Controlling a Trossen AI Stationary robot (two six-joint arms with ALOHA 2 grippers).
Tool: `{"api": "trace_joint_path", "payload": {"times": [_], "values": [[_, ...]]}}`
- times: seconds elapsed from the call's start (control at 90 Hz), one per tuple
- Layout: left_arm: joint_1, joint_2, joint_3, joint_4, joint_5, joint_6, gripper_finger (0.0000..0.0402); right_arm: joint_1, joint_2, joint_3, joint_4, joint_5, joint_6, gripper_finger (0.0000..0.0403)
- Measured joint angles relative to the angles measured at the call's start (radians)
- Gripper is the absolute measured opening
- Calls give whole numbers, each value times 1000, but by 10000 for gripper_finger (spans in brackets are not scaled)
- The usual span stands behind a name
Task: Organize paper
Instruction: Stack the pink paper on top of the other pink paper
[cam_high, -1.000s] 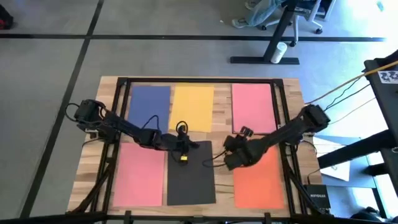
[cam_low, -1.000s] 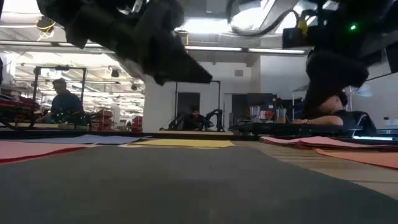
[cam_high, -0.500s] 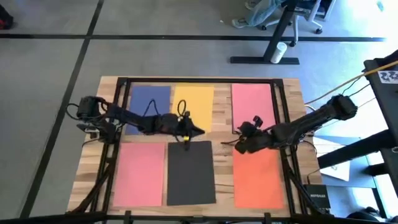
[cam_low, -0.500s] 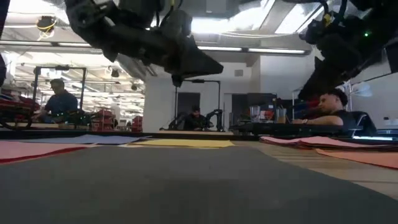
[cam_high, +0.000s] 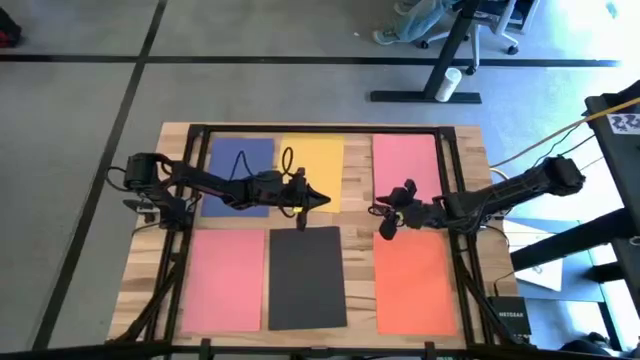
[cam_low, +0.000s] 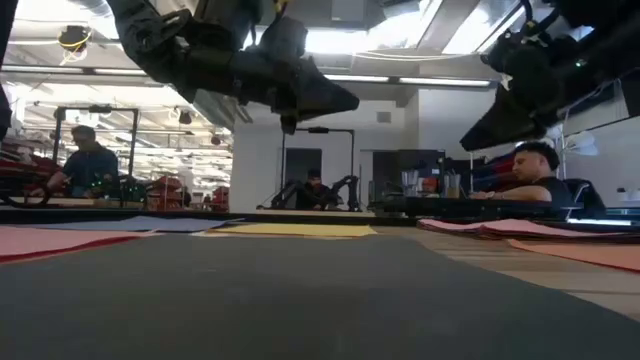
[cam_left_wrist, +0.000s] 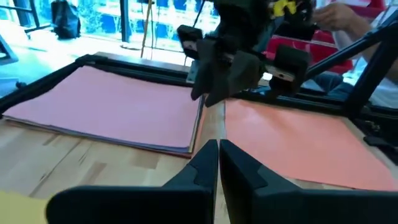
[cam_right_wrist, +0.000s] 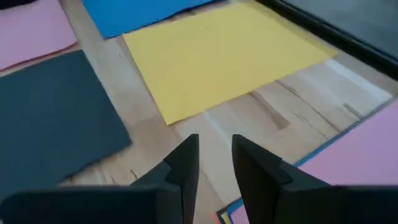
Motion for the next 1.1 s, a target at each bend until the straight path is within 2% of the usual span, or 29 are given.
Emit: {"api": "trace_joint_path", "payload": {"times": [0.267, 0.444, 0.556, 0.667, 0.778, 0.922, 0.989, 1.1], "values": [[-23, -1, -227, 442, -11, -100, 0, -2, -25, -105, 196, -62, -22, 85], [-17, -46, -359, 471, -62, -168, 0, -2, -89, -164, 286, -61, -63, 85], [-18, -119, -385, 382, -80, -164, 0, -2, -154, -174, 280, -61, -118, 85], [-9, -221, -386, 176, -116, -149, 0, -3, -204, -173, 244, -35, -149, 85], [7, -327, -386, -2, -128, -149, 0, -9, -211, -172, 213, -48, -100, 85], [7, -429, -385, -141, -129, -106, 0, -14, -212, -141, 178, -88, -109, 85], [7, -468, -385, -202, -127, -108, 0, -15, -211, -98, 81, -90, -135, 85], [8, -509, -385, -275, -127, -111, 0, -15, -202, 11, -194, -83, -130, 85]]}}
